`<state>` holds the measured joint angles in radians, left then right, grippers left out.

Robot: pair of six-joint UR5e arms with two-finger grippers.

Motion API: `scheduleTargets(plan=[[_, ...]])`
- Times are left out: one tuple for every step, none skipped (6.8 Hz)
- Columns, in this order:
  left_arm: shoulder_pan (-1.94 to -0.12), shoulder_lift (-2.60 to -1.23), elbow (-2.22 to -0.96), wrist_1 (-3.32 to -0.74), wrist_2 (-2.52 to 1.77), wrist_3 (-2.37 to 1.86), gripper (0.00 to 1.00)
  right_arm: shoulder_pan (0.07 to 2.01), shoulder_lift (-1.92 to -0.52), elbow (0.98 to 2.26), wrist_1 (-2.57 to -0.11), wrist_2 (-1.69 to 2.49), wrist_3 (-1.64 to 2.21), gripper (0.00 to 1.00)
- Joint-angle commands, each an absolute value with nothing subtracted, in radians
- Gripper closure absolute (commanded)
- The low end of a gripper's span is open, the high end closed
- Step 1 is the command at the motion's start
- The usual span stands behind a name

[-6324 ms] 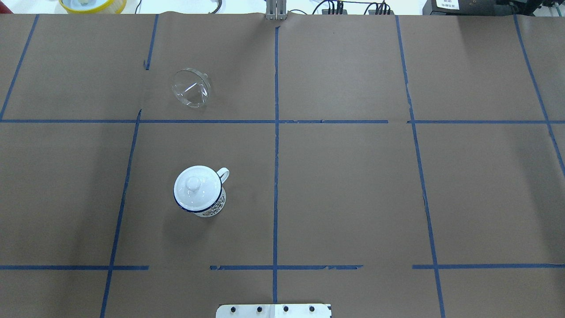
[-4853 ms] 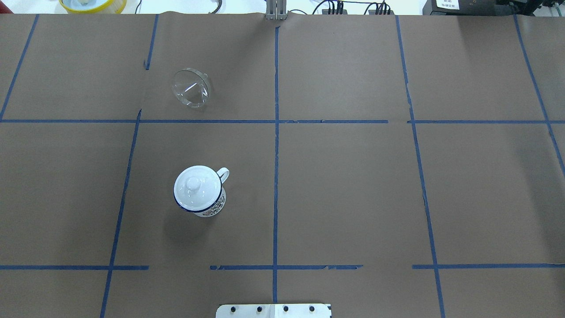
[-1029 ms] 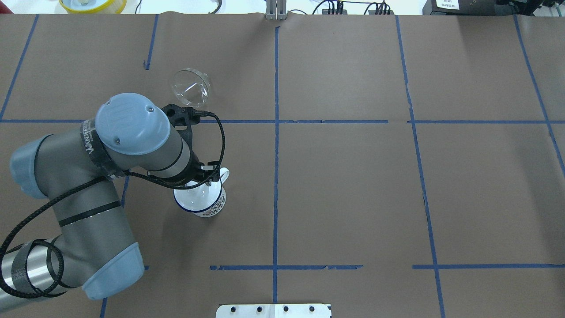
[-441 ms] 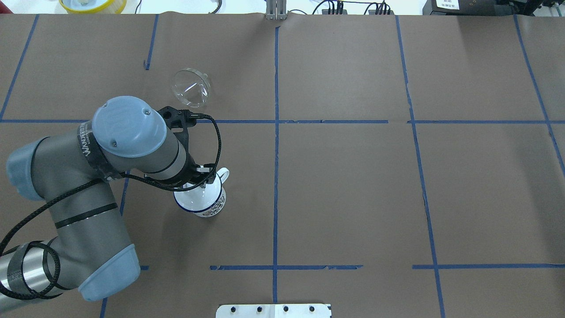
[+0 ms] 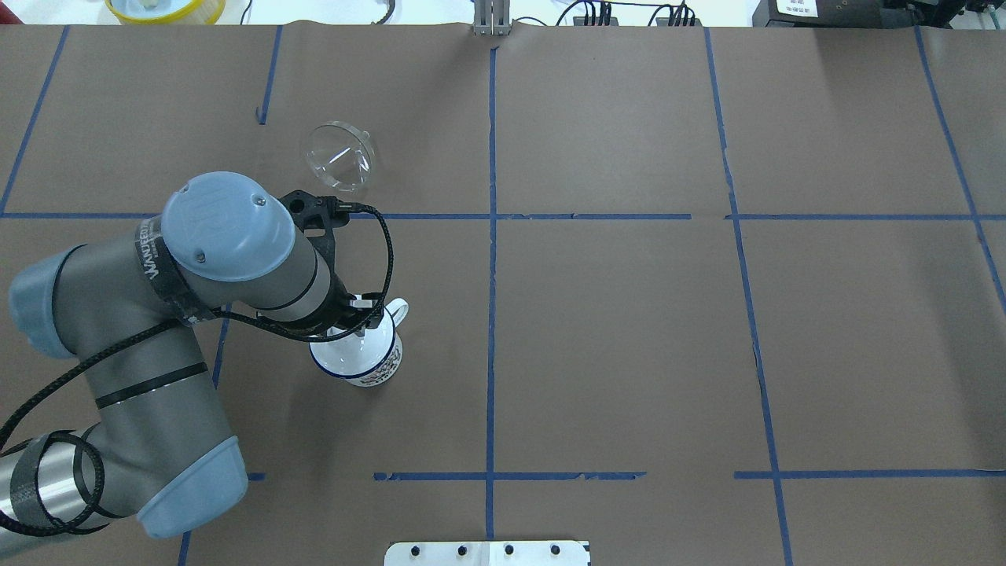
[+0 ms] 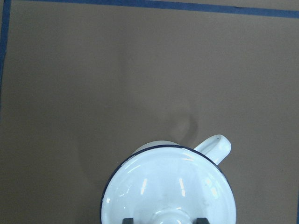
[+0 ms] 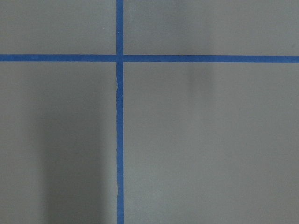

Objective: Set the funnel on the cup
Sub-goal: 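Grasp the white lid's knob with the left gripper and lift it, then set the white lid on the table beside the mug, open left gripper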

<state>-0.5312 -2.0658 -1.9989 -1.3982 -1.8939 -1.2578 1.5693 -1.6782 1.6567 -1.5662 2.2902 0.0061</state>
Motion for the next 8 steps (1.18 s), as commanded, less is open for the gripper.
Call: scheduleTargets(plan=[[-0.531,-2.066,-2.013,-1.393,-1.893,-1.259,0.83,1.569,-1.678,1.657,-1.566,2.29,0.006,0.0],[-0.531,-2.066,-2.022,-1.391,-1.894,-1.259,1.0,1.569,-1.678,1.657,-1.566,2.29,0.006,0.0],[-0.532,-2.066,-2.048,-1.379,-1.894,-1.259,1.0,1.569,-1.678,1.657,-1.566,2.29,0.006,0.0],[-0.54,-2.071,-2.106,-1.299,-1.894,-1.255,1.0,1.569,-1.678,1.657,-1.566,2.29,0.006,0.0],[-0.587,-2.069,-2.156,-1.226,-1.894,-1.209,1.0,1.569,-1.678,1.657,-1.566,2.29,0.006,0.0],[-0.625,-2.047,-2.172,-1.215,-1.894,-1.099,1.0,1.569,-1.678,1.657,-1.566,2.29,0.006,0.0],[-0.626,-1.961,-2.192,-1.23,-1.887,-1.033,1.0,1.569,-1.678,1.657,-1.566,2.29,0.006,0.0],[-0.626,-1.871,-2.198,-1.324,-1.885,-1.008,1.0,1.569,-1.678,1.657,-1.566,2.29,0.006,0.0]])
